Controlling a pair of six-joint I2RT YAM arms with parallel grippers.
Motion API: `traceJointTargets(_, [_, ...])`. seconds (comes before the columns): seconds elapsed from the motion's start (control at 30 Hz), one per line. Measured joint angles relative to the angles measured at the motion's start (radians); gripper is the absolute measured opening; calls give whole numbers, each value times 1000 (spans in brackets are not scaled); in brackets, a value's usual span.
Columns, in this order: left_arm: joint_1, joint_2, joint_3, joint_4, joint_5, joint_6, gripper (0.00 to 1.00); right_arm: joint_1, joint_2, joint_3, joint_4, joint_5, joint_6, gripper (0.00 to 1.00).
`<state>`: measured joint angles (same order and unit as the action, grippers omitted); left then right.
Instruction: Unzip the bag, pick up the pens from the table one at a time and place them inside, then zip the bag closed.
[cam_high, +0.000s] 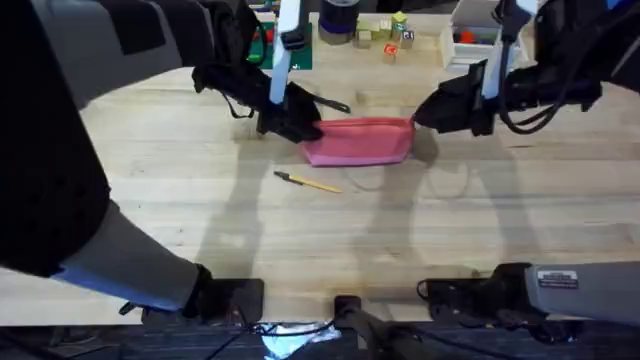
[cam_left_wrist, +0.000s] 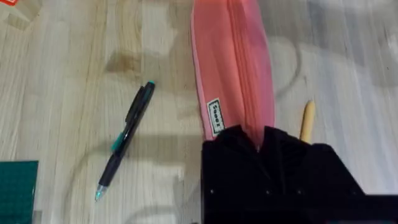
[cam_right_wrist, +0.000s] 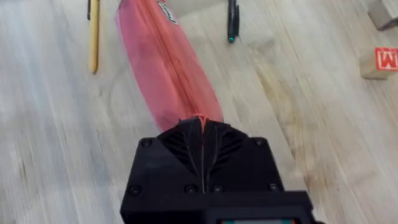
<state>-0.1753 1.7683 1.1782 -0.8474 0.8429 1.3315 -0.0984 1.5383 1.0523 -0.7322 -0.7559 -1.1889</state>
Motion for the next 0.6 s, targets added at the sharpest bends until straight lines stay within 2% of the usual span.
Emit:
traceJointTargets(0.17, [0,0,0,0,0,0,42,35,0,1,3,0,3,31])
traceJointTargets(0.33, [0,0,0,0,1,0,42,108,0,5,23,-10,11,31])
traceJointTargets(0.6, [0,0,0,0,1,0,42,200,0,6,159,-23,109,30])
